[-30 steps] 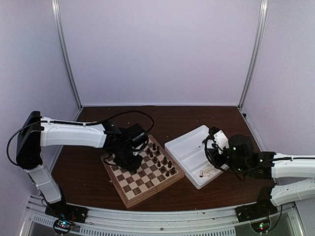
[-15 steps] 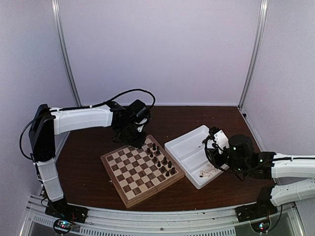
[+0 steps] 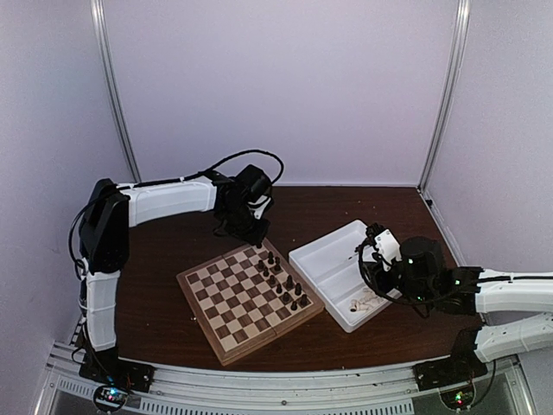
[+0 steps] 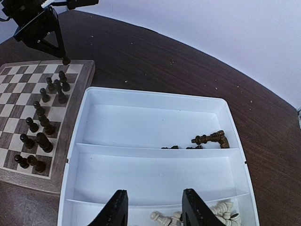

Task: Set up the chess pieces on the board
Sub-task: Place the chess piece on the chessboard, then pick up the chess piece from the storage box.

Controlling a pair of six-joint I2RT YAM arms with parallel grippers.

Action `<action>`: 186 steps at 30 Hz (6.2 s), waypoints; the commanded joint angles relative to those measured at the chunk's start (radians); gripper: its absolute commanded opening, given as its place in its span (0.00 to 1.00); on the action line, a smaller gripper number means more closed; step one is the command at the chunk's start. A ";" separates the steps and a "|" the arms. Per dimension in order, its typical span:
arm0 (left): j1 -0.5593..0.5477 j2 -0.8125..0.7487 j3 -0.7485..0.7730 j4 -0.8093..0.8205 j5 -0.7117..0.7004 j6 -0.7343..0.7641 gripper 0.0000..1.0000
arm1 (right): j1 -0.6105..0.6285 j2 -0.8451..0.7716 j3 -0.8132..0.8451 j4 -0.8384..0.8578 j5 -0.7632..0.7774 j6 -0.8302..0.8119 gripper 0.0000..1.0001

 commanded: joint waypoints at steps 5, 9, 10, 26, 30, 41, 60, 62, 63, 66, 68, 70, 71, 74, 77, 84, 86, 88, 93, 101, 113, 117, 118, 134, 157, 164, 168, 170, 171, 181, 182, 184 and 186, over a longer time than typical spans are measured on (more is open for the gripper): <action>0.021 0.061 0.074 0.023 0.032 0.028 0.03 | -0.006 0.000 -0.010 0.023 0.001 0.005 0.42; 0.028 0.076 0.086 0.023 0.023 0.028 0.03 | -0.006 0.006 -0.007 0.025 -0.004 0.005 0.43; 0.030 0.080 0.088 0.023 0.023 0.027 0.03 | -0.006 0.008 -0.007 0.025 -0.004 0.004 0.43; 0.036 0.143 0.169 -0.042 0.028 0.025 0.04 | -0.006 0.015 -0.004 0.025 -0.004 0.002 0.43; 0.036 0.143 0.176 -0.066 0.023 0.025 0.06 | -0.006 0.018 -0.001 0.025 -0.005 0.002 0.44; 0.036 0.153 0.175 -0.073 0.016 0.029 0.07 | -0.006 0.028 0.002 0.022 -0.003 0.004 0.44; 0.036 0.168 0.199 -0.086 0.024 0.038 0.34 | -0.006 0.041 0.009 0.017 0.001 0.003 0.46; 0.036 0.166 0.213 -0.096 0.025 0.042 0.40 | -0.006 0.041 0.009 0.016 0.001 0.004 0.46; 0.036 0.166 0.223 -0.101 0.029 0.044 0.43 | -0.006 0.040 0.008 0.016 0.002 0.004 0.46; 0.036 0.155 0.245 -0.114 0.031 0.044 0.46 | -0.007 0.035 0.008 0.016 0.007 0.005 0.46; 0.036 0.131 0.244 -0.114 0.022 0.043 0.48 | -0.007 0.030 0.006 0.015 0.015 0.010 0.46; 0.036 0.097 0.236 -0.113 0.007 0.043 0.48 | -0.014 0.018 0.011 0.000 0.026 0.033 0.46; 0.036 0.076 0.229 -0.113 0.000 0.044 0.48 | -0.034 0.012 0.019 -0.018 0.019 0.054 0.46; 0.036 0.002 0.177 -0.110 -0.023 0.048 0.49 | -0.108 0.021 0.105 -0.163 -0.066 0.120 0.46; 0.036 -0.096 0.087 -0.082 -0.037 0.052 0.48 | -0.142 0.049 0.229 -0.297 -0.072 0.155 0.43; 0.033 -0.433 -0.261 0.096 -0.006 0.013 0.44 | -0.256 0.239 0.514 -0.606 -0.168 0.298 0.39; 0.030 -0.523 -0.354 0.130 0.001 0.002 0.44 | -0.262 0.297 0.581 -0.652 -0.174 0.342 0.39; 0.029 -0.608 -0.437 0.159 0.000 -0.011 0.43 | -0.267 0.346 0.628 -0.670 -0.170 0.384 0.39; 0.027 -0.775 -0.611 0.201 -0.001 -0.031 0.44 | -0.299 0.464 0.719 -0.665 -0.168 0.495 0.39; 0.027 -0.968 -0.830 0.340 0.041 -0.087 0.44 | -0.322 0.709 0.953 -0.890 -0.007 0.819 0.35; 0.027 -1.105 -0.943 0.334 0.062 -0.103 0.45 | -0.354 0.939 1.092 -0.941 -0.050 0.990 0.35; 0.027 -1.156 -0.976 0.311 0.042 -0.089 0.45 | -0.372 0.986 1.095 -0.919 -0.071 0.995 0.35; 0.027 -1.167 -0.977 0.299 0.032 -0.083 0.46 | -0.378 0.995 1.095 -0.910 -0.077 0.994 0.34; 0.027 -1.220 -0.956 0.247 -0.073 0.001 0.47 | -0.404 1.113 1.200 -0.923 -0.082 0.934 0.31; 0.027 -1.199 -0.960 0.249 -0.101 0.015 0.47 | -0.408 1.202 1.208 -0.904 -0.151 0.983 0.30; 0.027 -1.206 -0.963 0.248 -0.100 0.013 0.47 | -0.409 1.213 1.182 -0.866 -0.191 0.999 0.21; 0.027 -1.215 -0.969 0.241 -0.096 0.011 0.48 | -0.409 1.197 1.179 -0.861 -0.200 1.006 0.14; 0.027 -1.220 -0.972 0.238 -0.098 0.008 0.48 | -0.408 1.171 1.176 -0.854 -0.198 1.005 0.14; 0.027 -1.223 -0.972 0.238 -0.096 0.007 0.48 | -0.407 1.157 1.171 -0.849 -0.198 1.001 0.14; 0.027 -1.222 -0.965 0.245 -0.063 -0.018 0.48 | -0.406 0.956 1.061 -0.781 -0.229 0.980 0.14; 0.027 -1.221 -0.964 0.245 -0.056 -0.020 0.48 | -0.406 0.936 1.046 -0.770 -0.238 0.979 0.14; 0.028 -1.218 -0.964 0.246 -0.046 -0.028 0.48 | -0.406 0.904 1.012 -0.736 -0.269 0.962 0.14; 0.027 -1.216 -0.966 0.249 -0.035 -0.034 0.48 | -0.406 0.872 0.976 -0.684 -0.314 0.932 0.13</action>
